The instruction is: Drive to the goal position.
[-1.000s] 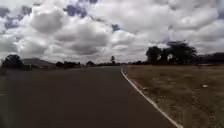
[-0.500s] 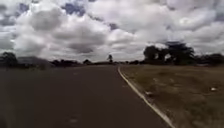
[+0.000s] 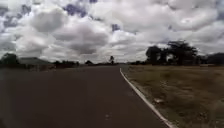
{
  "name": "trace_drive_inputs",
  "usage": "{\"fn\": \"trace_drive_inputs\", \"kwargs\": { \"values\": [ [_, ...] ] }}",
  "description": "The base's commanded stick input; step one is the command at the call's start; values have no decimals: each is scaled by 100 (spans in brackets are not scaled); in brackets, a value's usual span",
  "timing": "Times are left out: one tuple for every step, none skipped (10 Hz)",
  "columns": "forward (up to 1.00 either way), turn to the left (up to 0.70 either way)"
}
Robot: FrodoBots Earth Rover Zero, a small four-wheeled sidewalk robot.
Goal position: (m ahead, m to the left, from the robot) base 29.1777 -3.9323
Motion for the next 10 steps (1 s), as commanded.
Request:
{"fn": "trace_drive_inputs", "kwargs": {
  "values": [
    [85,-25],
    [85,-33],
    [85,-13],
    [85,0],
    [85,0],
    [85,0],
    [85,0],
    [85,0],
    [85,0],
    [85,-2]
  ]
}}
